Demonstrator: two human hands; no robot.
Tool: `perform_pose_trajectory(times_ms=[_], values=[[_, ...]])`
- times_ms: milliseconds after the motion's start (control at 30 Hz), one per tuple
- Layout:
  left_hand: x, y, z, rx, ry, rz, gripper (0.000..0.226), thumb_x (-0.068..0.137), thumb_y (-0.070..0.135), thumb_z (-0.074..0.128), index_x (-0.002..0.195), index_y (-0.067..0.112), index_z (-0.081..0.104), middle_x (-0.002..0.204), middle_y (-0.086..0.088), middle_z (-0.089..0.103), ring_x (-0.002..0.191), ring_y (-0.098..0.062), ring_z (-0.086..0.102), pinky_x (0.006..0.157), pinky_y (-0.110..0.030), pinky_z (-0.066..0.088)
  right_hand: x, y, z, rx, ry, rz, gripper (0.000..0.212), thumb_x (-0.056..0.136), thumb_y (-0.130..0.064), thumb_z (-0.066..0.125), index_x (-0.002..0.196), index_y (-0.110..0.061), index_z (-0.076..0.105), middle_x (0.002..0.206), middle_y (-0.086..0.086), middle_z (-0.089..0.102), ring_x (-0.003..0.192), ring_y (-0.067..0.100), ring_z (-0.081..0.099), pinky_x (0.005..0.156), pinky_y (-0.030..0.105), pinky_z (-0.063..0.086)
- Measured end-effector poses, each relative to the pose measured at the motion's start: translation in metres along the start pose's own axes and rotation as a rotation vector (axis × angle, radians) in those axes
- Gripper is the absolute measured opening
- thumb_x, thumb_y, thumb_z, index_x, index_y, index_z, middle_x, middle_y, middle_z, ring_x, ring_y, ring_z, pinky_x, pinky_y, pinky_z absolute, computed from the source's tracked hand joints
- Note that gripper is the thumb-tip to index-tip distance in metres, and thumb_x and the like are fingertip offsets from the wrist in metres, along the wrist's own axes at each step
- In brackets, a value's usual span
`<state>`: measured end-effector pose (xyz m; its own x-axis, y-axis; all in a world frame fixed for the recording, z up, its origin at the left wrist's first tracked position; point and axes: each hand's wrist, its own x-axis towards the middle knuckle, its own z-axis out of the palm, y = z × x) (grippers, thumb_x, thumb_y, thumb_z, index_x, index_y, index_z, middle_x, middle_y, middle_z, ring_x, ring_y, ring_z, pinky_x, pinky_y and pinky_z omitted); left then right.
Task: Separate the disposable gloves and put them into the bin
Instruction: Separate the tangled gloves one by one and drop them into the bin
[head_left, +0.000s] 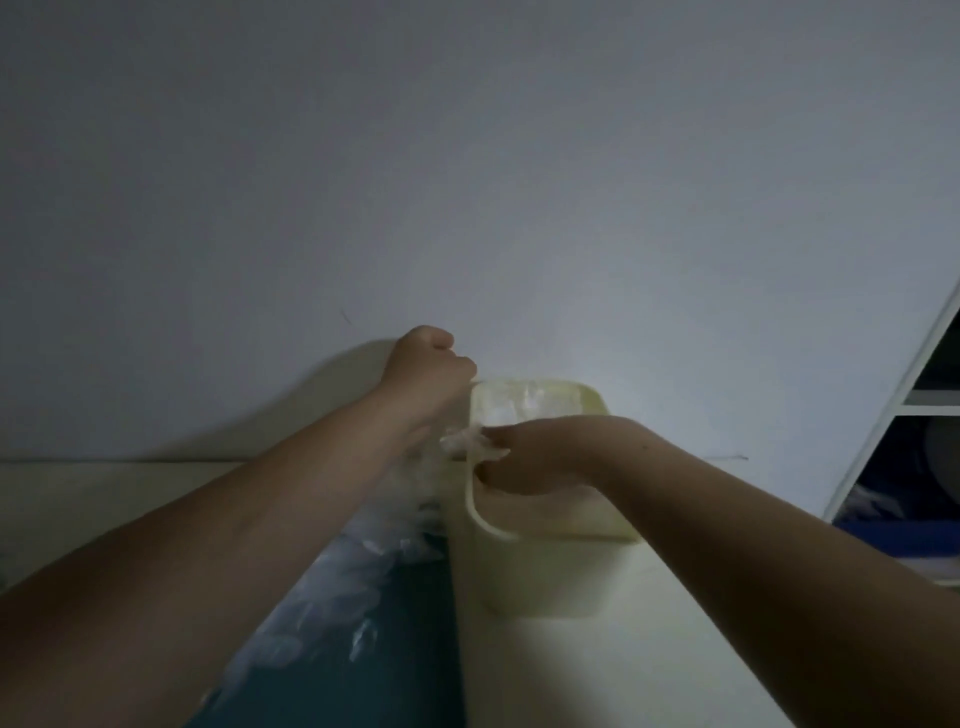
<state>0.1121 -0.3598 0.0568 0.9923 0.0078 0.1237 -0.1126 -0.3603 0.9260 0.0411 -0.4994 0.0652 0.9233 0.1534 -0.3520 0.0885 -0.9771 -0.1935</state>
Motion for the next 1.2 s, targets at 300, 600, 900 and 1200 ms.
perform_pose_trajectory(times_ms=[300, 600, 900, 1200], values=[[-0.038, -0.022, -0.038, 0.096, -0.124, 0.059, 0.045, 0.096, 0.024, 0.072, 0.139, 0.02, 0.059, 0.131, 0.002, 0.062, 0.117, -0.016, 0.061, 0.095, -0.031, 0.054, 0.02, -0.006, 0.041, -0.218, -0.059, 0.133, 0.055, 0.109, -0.04, 0.035, 0.155, -0.01, 0.041, 0.158, 0.014, 0.042, 0.147, 0.033, 0.037, 0.123, 0.049, 0.026], [-0.082, -0.073, -0.119, 0.579, -0.167, 0.269, 0.01, 0.093, 0.039, 0.073, 0.102, 0.038, 0.068, 0.114, 0.015, 0.068, 0.11, -0.006, 0.065, 0.094, -0.032, 0.055, -0.029, -0.045, -0.014, -0.253, 0.367, 0.06, 0.029, 0.096, -0.035, 0.061, 0.118, -0.017, 0.062, 0.11, 0.0, 0.065, 0.097, 0.023, 0.065, 0.081, 0.036, 0.051], [-0.136, -0.137, -0.186, 0.908, -0.248, 0.087, 0.067, 0.074, 0.071, 0.069, 0.133, 0.047, 0.049, 0.129, 0.017, 0.046, 0.105, -0.005, 0.057, 0.089, -0.028, 0.051, 0.001, -0.151, 0.081, 0.206, 0.37, -0.313, 0.04, 0.101, -0.04, 0.055, 0.138, -0.025, 0.064, 0.133, 0.001, 0.067, 0.115, 0.022, 0.065, 0.104, 0.039, 0.053], [-0.119, -0.183, -0.19, 0.721, -0.239, 0.029, 0.006, 0.084, 0.038, 0.068, 0.078, 0.037, 0.07, 0.109, -0.006, 0.069, 0.08, -0.016, 0.067, 0.067, -0.028, 0.053, 0.044, -0.168, 0.122, 0.332, 0.328, -0.237, 0.034, 0.1, -0.02, 0.057, 0.13, -0.027, 0.07, 0.126, -0.003, 0.072, 0.11, 0.015, 0.066, 0.097, 0.026, 0.051]])
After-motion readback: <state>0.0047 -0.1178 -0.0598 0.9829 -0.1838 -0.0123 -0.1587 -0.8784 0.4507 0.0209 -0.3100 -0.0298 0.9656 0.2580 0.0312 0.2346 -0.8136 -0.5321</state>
